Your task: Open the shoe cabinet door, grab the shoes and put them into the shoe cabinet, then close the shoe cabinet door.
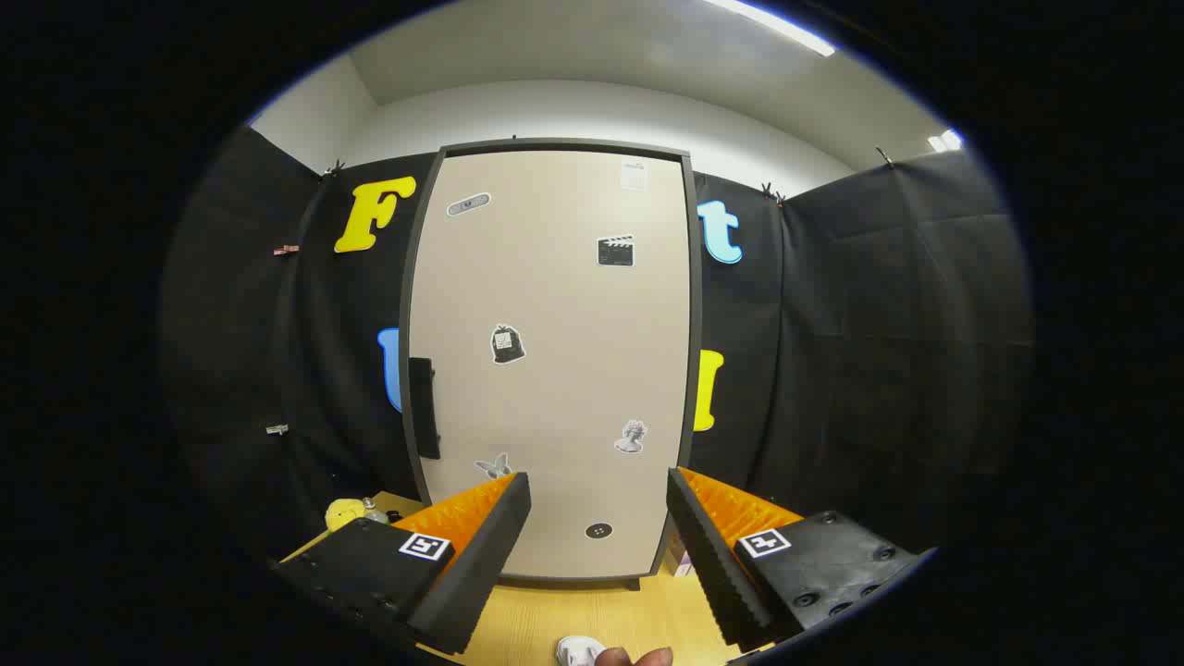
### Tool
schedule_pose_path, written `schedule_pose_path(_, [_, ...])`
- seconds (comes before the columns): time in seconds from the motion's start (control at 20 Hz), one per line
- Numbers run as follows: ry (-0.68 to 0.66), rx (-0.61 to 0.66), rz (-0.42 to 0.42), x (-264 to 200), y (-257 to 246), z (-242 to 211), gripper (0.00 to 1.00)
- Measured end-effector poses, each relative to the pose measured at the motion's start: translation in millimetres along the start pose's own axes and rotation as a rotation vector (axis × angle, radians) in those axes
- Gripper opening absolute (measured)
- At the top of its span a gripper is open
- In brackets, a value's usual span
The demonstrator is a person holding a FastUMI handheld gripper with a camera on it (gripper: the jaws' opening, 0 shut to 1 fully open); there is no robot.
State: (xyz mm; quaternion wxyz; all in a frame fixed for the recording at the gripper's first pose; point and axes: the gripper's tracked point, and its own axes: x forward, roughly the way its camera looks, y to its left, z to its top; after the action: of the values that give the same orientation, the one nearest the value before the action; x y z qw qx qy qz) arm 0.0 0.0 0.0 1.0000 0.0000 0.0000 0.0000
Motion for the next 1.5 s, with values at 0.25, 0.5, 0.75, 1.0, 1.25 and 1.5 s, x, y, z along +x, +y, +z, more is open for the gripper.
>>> schedule_pose_path(0.25, [-0.001,0.026,0.016,0.7,2.7,0.6,0.97])
schedule_pose_path(0.5, [-0.011,0.016,0.002,1.7,0.4,3.8,0.97])
schedule_pose_path(0.75, [-0.007,0.020,0.005,2.2,2.7,2.4,0.97])
schedule_pose_path(1.0, [-0.013,0.019,-0.002,1.6,1.9,4.1,0.97])
schedule_pose_path(1.25, [-0.005,0.015,0.002,1.5,6.5,2.1,0.97])
schedule_pose_path(1.5, [-0.013,0.055,0.052,16.1,43.3,10.0,0.97])
